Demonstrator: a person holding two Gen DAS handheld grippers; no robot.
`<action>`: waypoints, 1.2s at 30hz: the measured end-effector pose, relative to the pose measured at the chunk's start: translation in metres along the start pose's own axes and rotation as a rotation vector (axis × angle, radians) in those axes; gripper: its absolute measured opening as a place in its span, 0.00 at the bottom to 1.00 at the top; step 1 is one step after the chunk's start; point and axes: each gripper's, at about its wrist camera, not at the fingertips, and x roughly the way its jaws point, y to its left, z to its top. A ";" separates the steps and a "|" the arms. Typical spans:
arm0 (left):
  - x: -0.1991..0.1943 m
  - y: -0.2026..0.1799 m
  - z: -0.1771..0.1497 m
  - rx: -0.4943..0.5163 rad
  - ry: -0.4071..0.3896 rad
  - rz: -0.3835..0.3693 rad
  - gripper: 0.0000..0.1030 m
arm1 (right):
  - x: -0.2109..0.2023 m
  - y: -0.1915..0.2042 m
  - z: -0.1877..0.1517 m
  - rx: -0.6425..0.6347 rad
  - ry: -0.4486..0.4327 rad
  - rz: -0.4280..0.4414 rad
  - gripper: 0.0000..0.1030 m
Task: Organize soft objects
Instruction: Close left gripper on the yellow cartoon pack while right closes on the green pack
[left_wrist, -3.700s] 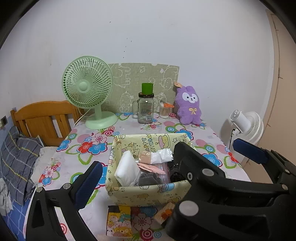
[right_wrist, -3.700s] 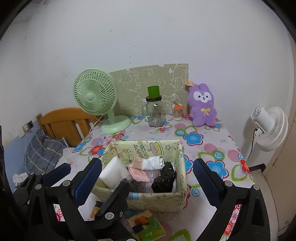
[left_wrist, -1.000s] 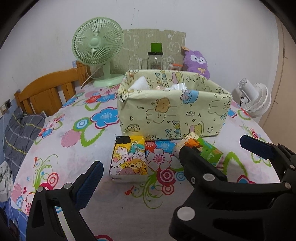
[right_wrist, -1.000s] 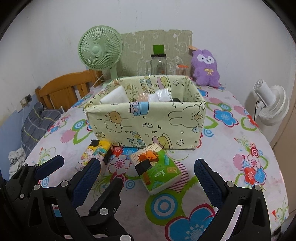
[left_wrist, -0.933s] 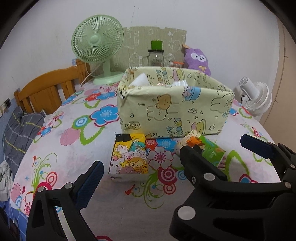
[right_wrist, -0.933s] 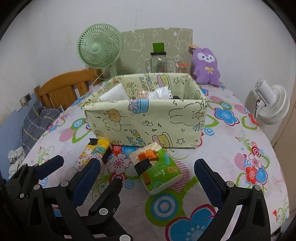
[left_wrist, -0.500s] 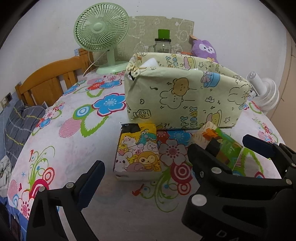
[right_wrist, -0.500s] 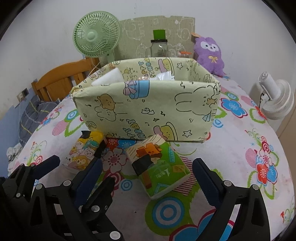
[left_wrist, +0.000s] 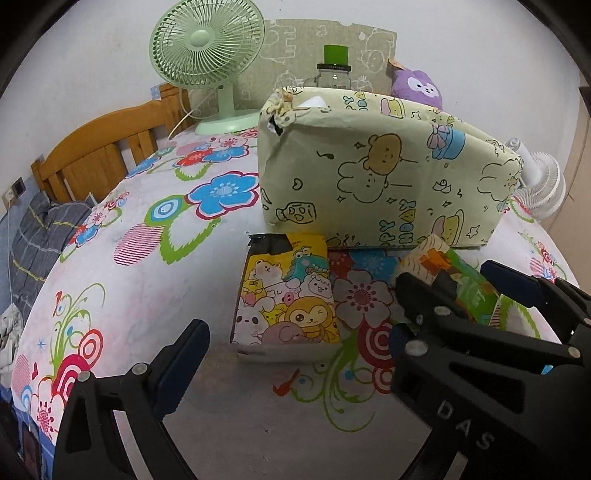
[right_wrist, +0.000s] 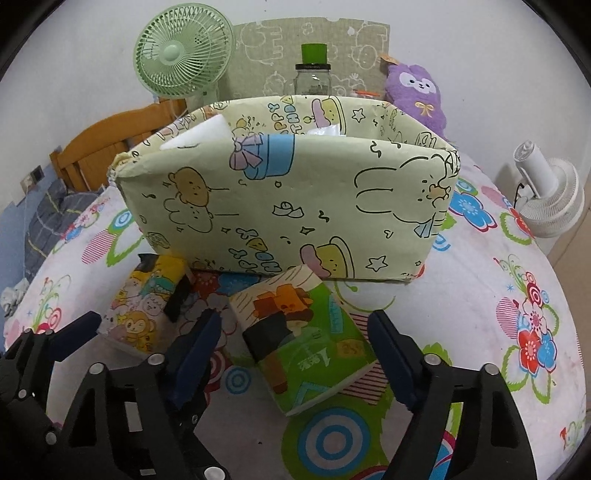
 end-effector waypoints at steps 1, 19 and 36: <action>0.000 0.000 0.000 -0.001 -0.001 0.000 0.95 | 0.000 0.000 0.000 -0.001 0.002 -0.005 0.72; 0.002 0.015 0.009 -0.014 -0.024 0.025 0.93 | -0.006 0.010 0.007 0.008 0.001 0.027 0.56; 0.015 0.015 0.016 -0.011 0.015 -0.008 0.65 | 0.006 0.014 0.014 0.035 0.035 0.050 0.54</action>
